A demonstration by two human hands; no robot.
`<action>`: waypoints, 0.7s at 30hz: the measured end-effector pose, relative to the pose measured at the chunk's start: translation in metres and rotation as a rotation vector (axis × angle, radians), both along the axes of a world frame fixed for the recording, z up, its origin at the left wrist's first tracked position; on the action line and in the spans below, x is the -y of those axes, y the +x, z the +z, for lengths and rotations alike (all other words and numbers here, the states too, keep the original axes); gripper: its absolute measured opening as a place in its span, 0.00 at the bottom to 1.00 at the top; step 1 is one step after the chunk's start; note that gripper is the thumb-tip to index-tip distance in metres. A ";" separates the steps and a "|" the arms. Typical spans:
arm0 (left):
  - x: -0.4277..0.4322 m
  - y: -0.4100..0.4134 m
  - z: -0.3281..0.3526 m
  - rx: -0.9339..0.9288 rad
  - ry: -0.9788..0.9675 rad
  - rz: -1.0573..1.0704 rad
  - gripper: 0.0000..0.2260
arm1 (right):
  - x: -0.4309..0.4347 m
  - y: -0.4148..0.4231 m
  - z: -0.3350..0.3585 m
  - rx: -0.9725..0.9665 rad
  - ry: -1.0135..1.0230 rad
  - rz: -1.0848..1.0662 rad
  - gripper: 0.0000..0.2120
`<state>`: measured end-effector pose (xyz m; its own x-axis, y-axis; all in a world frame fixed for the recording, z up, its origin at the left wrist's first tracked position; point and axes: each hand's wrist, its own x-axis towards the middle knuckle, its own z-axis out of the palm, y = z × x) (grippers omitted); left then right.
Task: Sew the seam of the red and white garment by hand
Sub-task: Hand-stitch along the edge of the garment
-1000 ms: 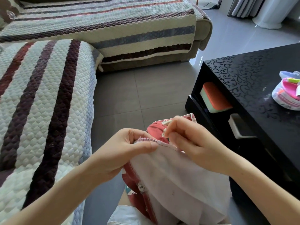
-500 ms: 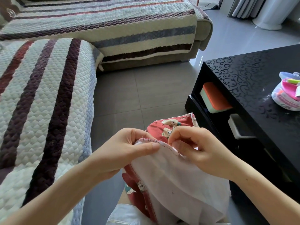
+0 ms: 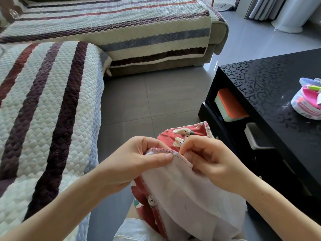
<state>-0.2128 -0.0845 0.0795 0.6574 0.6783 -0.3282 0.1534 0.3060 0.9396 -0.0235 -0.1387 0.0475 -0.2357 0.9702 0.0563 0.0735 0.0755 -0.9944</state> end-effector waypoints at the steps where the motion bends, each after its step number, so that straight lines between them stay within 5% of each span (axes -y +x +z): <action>1: 0.001 0.001 0.000 0.002 -0.004 -0.002 0.04 | 0.001 -0.001 0.001 -0.011 -0.001 0.007 0.08; 6: 0.002 0.004 0.003 -0.001 -0.016 -0.018 0.05 | 0.001 -0.003 0.005 -0.020 0.007 0.039 0.08; 13: 0.004 0.007 0.001 0.022 0.006 0.049 0.06 | -0.001 0.012 -0.010 0.401 0.196 -0.110 0.08; 21: 0.006 0.016 -0.007 -0.036 0.105 0.151 0.04 | 0.002 -0.005 -0.014 0.281 0.330 -0.196 0.06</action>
<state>-0.1966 -0.0902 0.0726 0.5349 0.8001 -0.2715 0.1471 0.2283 0.9624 -0.0287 -0.1403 0.0331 -0.1007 0.9387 0.3296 0.3808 0.3424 -0.8589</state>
